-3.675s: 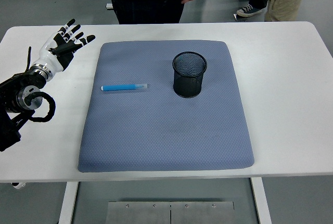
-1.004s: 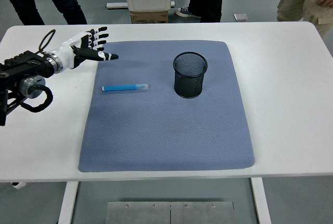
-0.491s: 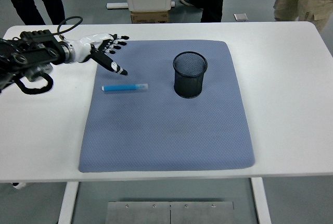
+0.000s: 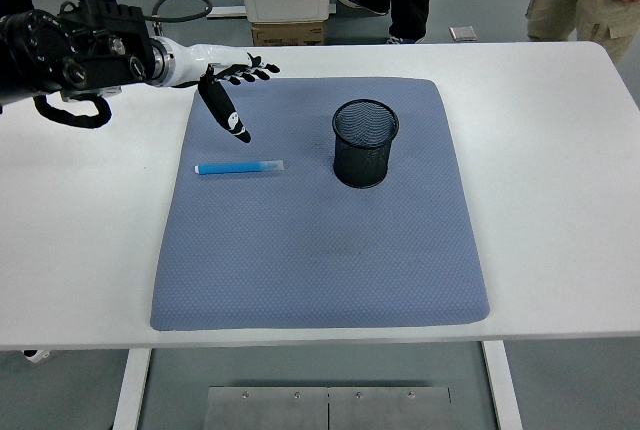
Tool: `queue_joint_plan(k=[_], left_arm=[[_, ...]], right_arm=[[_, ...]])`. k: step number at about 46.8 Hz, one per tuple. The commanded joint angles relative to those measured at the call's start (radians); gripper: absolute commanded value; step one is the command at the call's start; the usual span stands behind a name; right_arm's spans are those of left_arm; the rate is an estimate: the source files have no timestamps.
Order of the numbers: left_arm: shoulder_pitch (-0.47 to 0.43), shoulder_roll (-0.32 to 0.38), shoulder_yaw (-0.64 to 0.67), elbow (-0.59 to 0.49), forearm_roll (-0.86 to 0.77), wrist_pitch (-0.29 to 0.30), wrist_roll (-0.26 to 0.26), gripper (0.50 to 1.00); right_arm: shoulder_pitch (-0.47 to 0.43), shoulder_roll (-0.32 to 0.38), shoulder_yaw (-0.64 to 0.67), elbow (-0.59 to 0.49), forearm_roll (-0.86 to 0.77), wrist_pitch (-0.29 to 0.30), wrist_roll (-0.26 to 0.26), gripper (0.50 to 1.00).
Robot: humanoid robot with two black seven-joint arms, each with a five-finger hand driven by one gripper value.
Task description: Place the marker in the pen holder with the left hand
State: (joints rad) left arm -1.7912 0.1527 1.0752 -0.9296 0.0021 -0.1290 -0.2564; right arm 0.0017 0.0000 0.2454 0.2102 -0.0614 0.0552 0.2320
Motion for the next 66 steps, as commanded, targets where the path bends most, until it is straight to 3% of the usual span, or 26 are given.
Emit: queue_joint_plan(k=[1,10,24,66], left_arm=[[-0.026,-0.057,0.058,-0.012,0.006,0.0,0.008,1.0],[-0.076,-0.151,0.164,-0.072,0.018,0.002,0.019,1.0],[-0.125,-0.153,0.186,-0.087,0.137,0.005,0.137,1.0],[-0.036,-0.153,0.224,-0.08,0.145,0.041,0.128,1.0]], right_arm=[[0.0,0.0,0.0,0.0,0.0,0.0,0.0,1.0],[0.0,0.0,0.0,0.0,0.0,0.0,0.0,1.0],[0.0,0.0,0.0,0.0,0.0,0.0,0.0,1.0],[0.0,0.0,0.0,0.0,0.0,0.0,0.0,1.0]])
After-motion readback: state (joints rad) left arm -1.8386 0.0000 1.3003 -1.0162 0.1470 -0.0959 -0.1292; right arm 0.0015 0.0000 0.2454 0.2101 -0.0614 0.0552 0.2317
